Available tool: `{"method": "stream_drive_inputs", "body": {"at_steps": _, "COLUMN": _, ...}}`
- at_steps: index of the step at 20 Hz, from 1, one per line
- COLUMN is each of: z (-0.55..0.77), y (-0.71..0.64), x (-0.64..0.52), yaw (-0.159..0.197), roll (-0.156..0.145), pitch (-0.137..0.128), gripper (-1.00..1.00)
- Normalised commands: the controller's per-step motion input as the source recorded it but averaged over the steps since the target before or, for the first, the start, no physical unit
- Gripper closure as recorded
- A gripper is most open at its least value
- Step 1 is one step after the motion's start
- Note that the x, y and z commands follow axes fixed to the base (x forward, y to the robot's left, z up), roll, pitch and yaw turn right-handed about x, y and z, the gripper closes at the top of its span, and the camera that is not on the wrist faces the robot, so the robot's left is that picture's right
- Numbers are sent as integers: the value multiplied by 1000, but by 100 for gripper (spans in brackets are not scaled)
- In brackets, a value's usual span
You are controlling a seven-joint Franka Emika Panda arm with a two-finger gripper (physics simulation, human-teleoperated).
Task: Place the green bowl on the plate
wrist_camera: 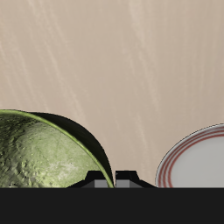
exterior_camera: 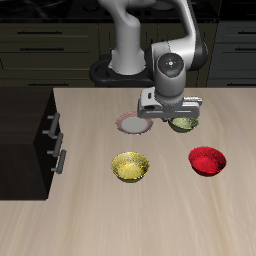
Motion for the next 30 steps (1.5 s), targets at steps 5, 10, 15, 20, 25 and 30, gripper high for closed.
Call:
{"method": "stream_drive_inputs", "body": {"at_steps": 5, "z": 163, "y": -63, "x": -51, "yaw": -3, "roll": -11, "pitch": -20, "gripper": 100}}
{"method": "stream_drive_inputs", "body": {"at_steps": 10, "z": 151, "y": -37, "x": -17, "yaw": 6, "roll": -6, "pitch": -20, "gripper": 100}}
{"method": "stream_drive_inputs", "body": {"at_steps": 15, "z": 285, "y": 26, "x": -52, "yaw": 2, "roll": 4, "pitch": -38, "gripper": 100}}
{"method": "stream_drive_inputs", "body": {"at_steps": 20, "z": 143, "y": 32, "x": -23, "yaw": 39, "roll": -2, "pitch": -60, "gripper": 100}}
{"method": "stream_drive_inputs", "body": {"at_steps": 25, "z": -85, "y": -29, "x": 14, "yaw": 9, "roll": -11, "pitch": -5, "gripper": 100}}
{"method": "stream_drive_inputs", "body": {"at_steps": 30, "z": 23, "y": 6, "x": 17, "yaw": 1, "roll": 8, "pitch": -17, "gripper": 100}}
